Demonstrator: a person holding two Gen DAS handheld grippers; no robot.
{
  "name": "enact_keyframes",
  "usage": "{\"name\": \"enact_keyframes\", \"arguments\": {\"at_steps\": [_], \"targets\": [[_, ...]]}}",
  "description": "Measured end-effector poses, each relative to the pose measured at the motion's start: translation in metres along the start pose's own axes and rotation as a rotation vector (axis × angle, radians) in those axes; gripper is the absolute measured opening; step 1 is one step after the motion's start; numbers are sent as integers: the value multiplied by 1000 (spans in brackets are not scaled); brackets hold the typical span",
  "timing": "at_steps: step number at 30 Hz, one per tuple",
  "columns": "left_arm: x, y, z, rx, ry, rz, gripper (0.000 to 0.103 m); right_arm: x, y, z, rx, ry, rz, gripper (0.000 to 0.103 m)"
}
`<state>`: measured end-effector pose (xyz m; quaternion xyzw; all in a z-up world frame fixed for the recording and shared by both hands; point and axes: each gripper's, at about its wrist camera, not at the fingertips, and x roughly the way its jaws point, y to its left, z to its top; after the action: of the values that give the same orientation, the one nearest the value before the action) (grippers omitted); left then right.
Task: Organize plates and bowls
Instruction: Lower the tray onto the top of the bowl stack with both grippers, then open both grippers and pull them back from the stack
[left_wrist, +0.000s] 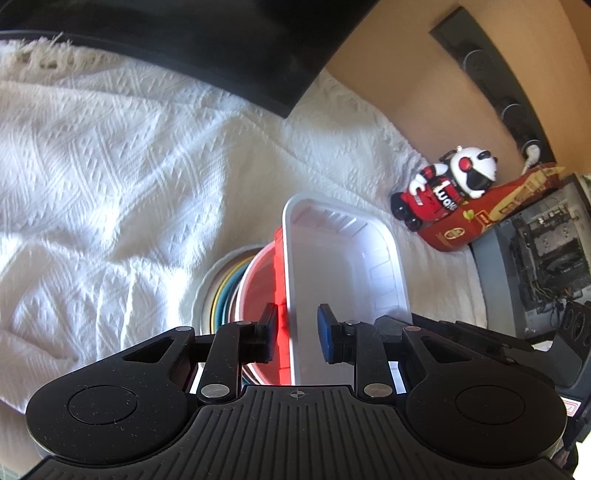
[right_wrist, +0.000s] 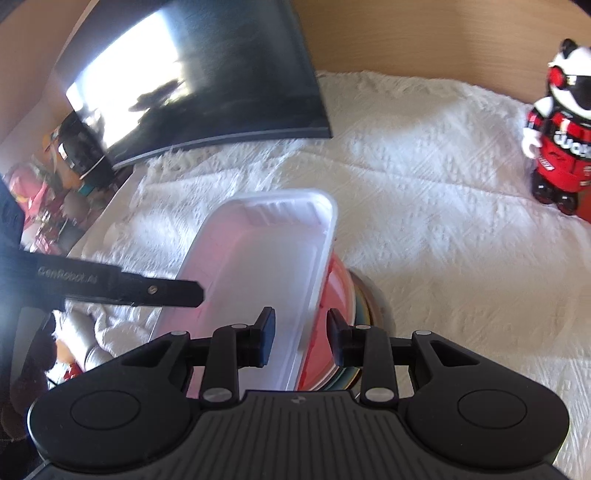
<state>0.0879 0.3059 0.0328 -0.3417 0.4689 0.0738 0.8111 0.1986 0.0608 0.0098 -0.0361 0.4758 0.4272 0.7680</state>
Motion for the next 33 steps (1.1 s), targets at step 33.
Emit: {"name": "enact_keyframes", "arguments": {"at_steps": [33], "targets": [[-62,-60,-210,227,-292,159,16,-85,47,-151,10,-163,-137,48]]}}
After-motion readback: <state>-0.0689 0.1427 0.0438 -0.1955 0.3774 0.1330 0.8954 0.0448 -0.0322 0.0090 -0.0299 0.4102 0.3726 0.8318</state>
